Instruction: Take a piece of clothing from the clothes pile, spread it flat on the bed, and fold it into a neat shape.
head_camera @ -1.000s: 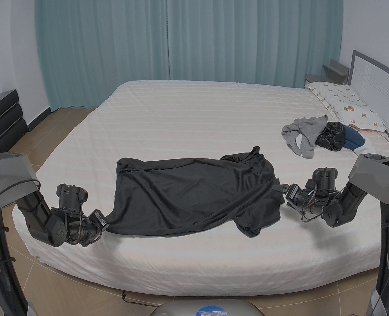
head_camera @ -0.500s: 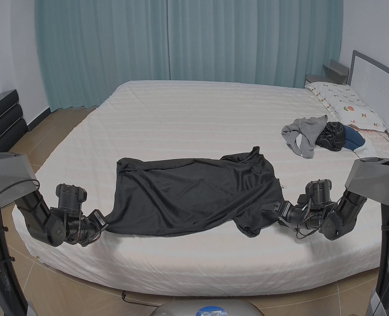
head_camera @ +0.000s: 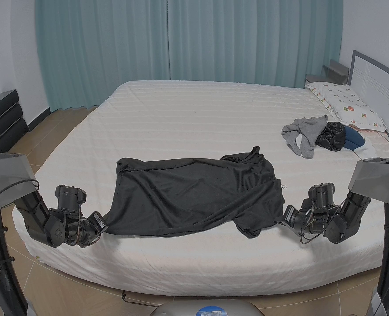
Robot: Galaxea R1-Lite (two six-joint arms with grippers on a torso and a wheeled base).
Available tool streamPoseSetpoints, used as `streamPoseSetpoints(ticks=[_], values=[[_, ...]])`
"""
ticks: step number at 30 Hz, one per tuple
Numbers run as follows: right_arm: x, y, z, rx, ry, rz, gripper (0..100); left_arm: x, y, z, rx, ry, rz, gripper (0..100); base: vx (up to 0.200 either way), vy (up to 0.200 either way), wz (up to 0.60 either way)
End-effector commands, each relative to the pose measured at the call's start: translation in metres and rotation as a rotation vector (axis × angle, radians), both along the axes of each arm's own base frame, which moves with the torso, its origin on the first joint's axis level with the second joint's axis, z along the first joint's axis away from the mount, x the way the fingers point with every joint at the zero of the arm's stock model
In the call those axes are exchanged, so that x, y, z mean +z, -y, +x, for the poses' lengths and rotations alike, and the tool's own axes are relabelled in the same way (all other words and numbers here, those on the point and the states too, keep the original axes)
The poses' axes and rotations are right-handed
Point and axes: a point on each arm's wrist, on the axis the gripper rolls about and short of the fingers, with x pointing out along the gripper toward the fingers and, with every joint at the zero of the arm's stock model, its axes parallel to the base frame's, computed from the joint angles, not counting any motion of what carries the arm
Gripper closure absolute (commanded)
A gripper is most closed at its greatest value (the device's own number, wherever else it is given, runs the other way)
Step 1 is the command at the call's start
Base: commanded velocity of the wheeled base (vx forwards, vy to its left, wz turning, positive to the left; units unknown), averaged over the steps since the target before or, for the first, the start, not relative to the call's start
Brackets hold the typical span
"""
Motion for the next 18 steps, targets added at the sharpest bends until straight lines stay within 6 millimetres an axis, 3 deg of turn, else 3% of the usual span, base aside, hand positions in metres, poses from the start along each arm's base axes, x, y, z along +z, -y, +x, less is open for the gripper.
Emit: streamPoseSetpoints(ticks=[1,9,12,18], values=[[0.024,0.012,-0.027,-0.021,-0.001,-0.011,100,-0.001,0.0,-0.004,-0.028,-0.01,0.025,100,0.0,0.0,0.0],[0.045,0.031,-0.076,-0.036,-0.029,-0.041,100,0.005,0.0,-0.016,-0.075,-0.011,0.064,100,0.0,0.0,0.0],[0.043,0.034,-0.099,0.017,-0.053,-0.105,100,0.005,0.0,-0.024,-0.119,-0.025,0.101,100,0.0,0.0,0.0],[0.035,0.034,-0.123,0.092,-0.097,-0.172,100,-0.001,0.0,-0.033,-0.171,-0.093,0.136,100,0.0,0.0,0.0]])
